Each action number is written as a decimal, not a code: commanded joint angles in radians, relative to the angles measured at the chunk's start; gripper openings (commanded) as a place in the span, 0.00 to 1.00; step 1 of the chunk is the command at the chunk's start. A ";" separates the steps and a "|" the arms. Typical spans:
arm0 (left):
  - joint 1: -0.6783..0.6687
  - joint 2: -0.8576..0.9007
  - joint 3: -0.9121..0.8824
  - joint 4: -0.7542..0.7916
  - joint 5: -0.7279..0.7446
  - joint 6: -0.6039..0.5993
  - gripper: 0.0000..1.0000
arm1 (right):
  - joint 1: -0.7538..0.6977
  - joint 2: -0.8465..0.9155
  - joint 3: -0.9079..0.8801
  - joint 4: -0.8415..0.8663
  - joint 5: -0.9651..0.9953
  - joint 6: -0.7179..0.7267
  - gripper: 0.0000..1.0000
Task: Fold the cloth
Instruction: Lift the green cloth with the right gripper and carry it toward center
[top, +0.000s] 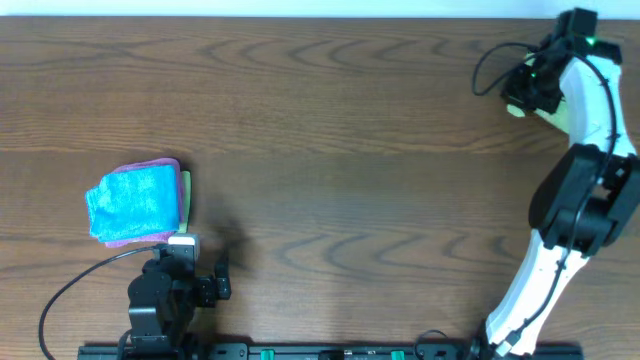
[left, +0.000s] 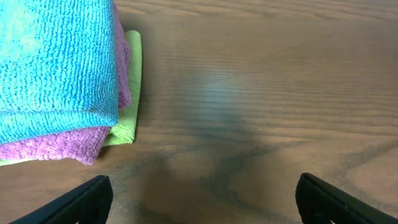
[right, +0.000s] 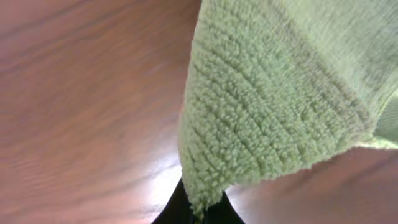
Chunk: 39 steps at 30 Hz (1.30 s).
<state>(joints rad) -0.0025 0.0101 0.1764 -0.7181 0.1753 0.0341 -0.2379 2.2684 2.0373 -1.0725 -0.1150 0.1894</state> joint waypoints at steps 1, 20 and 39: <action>-0.005 -0.006 -0.010 -0.030 -0.011 0.014 0.95 | 0.055 -0.040 0.005 -0.063 0.003 -0.031 0.01; -0.005 -0.006 -0.010 -0.030 -0.011 0.014 0.95 | 0.536 -0.077 0.005 -0.194 0.015 -0.050 0.01; -0.005 -0.006 -0.010 -0.030 -0.011 0.014 0.95 | 0.885 -0.060 -0.164 0.018 0.029 -0.037 0.01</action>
<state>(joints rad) -0.0025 0.0101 0.1764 -0.7181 0.1753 0.0341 0.6144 2.2295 1.9133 -1.0760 -0.0940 0.1490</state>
